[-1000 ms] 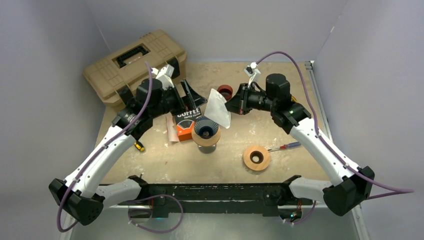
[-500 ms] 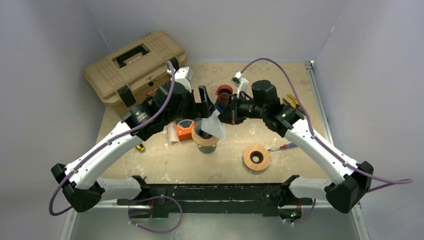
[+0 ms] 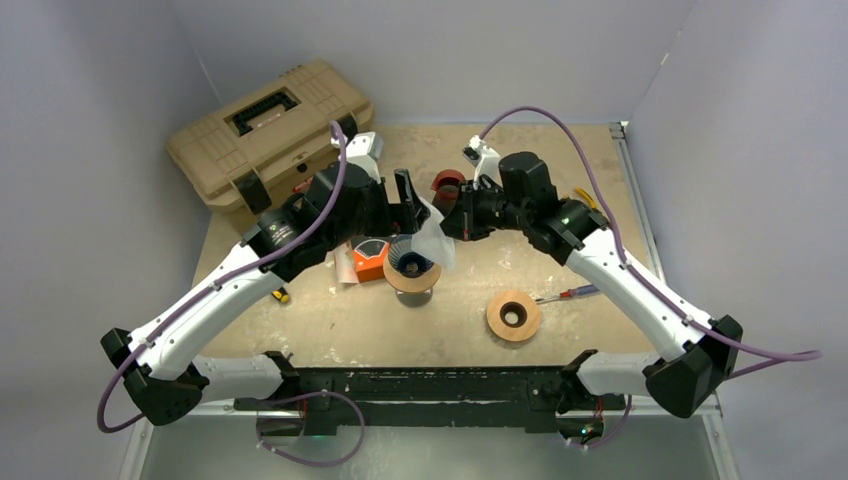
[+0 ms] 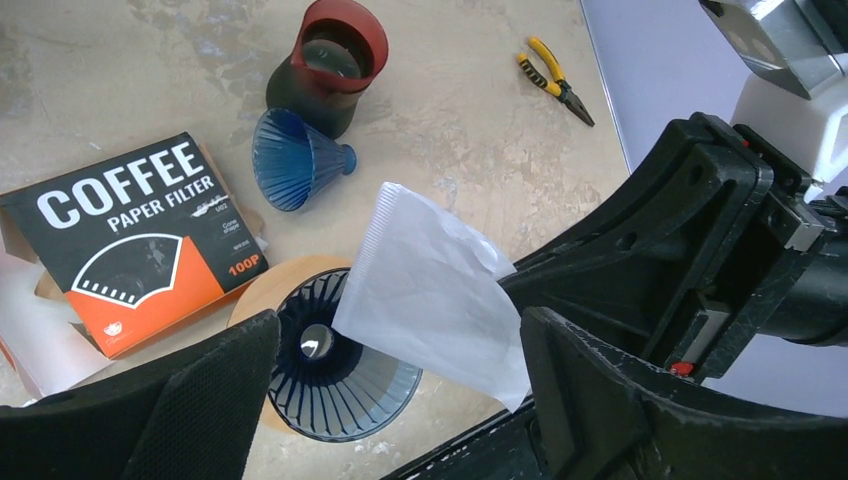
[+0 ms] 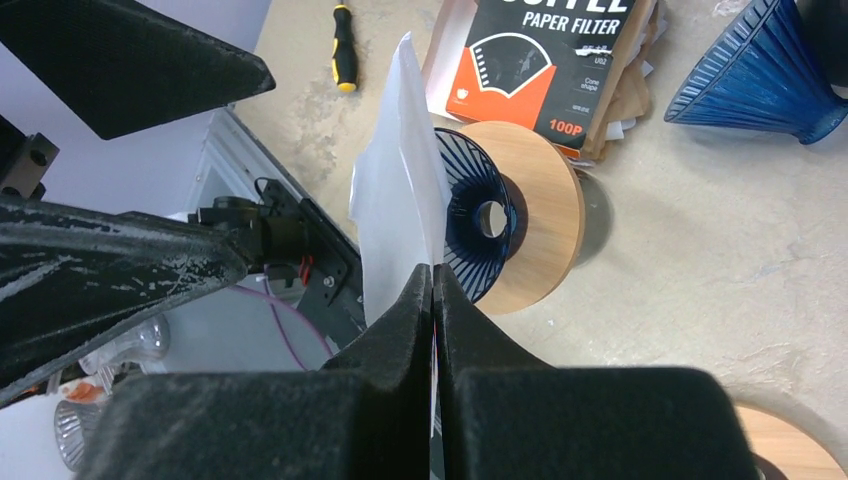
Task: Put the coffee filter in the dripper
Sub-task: Place the coffee filter in the coffee dripper.
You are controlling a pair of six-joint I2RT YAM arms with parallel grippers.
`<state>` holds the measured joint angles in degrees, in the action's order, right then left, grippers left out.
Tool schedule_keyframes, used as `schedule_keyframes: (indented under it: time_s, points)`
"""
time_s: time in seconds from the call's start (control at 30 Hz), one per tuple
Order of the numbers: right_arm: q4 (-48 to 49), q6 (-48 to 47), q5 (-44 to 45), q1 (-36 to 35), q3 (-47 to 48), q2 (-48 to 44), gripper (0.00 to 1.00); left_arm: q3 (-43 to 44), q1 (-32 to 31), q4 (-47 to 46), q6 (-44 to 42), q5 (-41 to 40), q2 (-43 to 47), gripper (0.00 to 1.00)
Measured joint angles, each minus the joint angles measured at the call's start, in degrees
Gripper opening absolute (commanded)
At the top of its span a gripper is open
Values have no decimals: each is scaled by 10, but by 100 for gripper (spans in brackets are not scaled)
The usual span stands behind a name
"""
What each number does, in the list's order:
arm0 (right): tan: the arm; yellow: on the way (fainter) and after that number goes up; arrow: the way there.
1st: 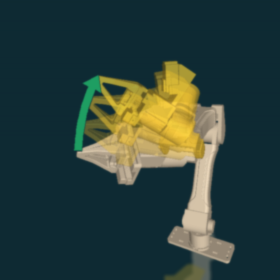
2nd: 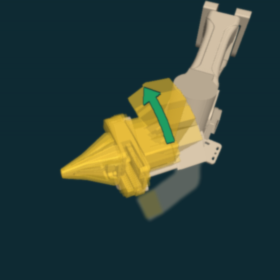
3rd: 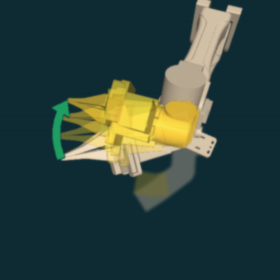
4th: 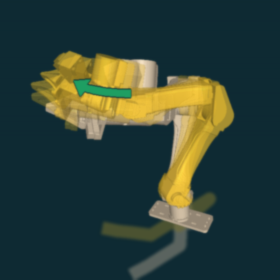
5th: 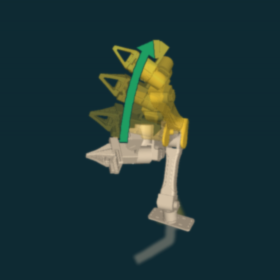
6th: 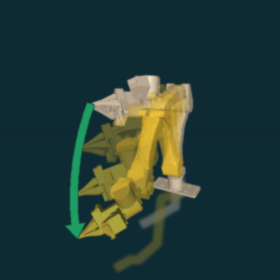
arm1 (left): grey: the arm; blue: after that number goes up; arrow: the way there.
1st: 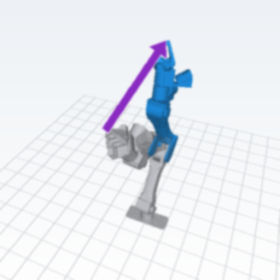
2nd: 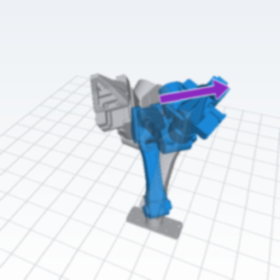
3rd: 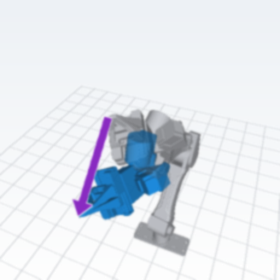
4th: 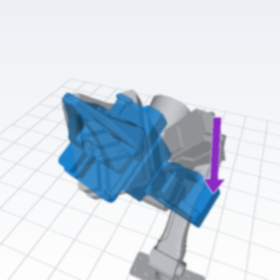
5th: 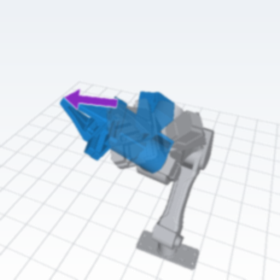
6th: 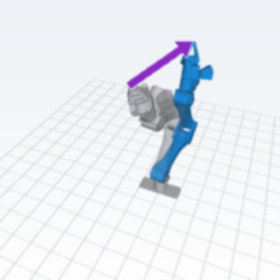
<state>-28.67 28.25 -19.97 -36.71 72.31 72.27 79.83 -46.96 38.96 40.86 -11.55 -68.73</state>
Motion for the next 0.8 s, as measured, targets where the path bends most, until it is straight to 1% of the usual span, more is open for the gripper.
schedule_keyframes:
  time_s: [0.4,0.8]
  points:
    - [-25,-15,16,-12,40,27,0,-3,0,-20,17,15,0,92]
    - [-26,-23,23,-25,45,28,0,-20,0,-33,36,32,-30,90]
